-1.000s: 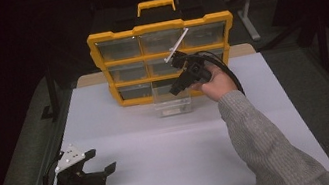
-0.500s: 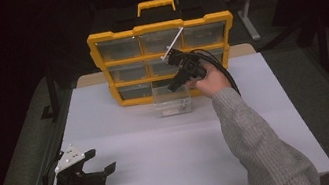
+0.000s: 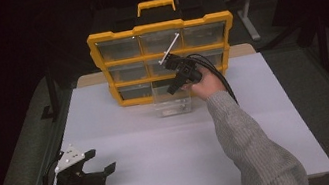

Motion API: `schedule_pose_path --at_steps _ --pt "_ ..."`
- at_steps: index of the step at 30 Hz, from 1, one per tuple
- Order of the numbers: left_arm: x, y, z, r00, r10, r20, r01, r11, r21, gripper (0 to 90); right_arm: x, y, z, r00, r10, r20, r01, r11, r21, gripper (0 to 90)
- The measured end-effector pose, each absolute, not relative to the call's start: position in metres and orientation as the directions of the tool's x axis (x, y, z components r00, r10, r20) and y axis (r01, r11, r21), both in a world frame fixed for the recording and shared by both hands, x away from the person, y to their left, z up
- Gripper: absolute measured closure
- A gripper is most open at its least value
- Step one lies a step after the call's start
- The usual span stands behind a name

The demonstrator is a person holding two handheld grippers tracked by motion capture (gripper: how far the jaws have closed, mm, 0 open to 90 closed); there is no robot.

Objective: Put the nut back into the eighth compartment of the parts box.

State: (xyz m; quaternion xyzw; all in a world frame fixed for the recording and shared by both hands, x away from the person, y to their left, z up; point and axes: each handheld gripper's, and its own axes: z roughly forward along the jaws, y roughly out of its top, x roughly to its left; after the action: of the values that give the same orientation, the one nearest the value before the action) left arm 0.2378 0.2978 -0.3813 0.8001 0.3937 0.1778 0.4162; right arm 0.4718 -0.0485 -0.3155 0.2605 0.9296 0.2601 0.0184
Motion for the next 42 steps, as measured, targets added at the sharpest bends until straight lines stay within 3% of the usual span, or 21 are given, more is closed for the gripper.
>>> schedule_pose_path --at_steps 33,42 --pt "0.238 0.298 -0.381 0.626 0.778 -0.048 0.482 -0.338 0.809 14.9 0.479 -0.046 -0.343 -0.843 0.521 0.131 0.517 0.719 0.465 68.9" --pt "0.238 0.297 -0.382 0.626 0.778 -0.048 0.483 -0.339 0.807 14.8 0.475 -0.052 -0.337 -0.84 0.529 0.123 0.515 0.703 0.491 63.8"
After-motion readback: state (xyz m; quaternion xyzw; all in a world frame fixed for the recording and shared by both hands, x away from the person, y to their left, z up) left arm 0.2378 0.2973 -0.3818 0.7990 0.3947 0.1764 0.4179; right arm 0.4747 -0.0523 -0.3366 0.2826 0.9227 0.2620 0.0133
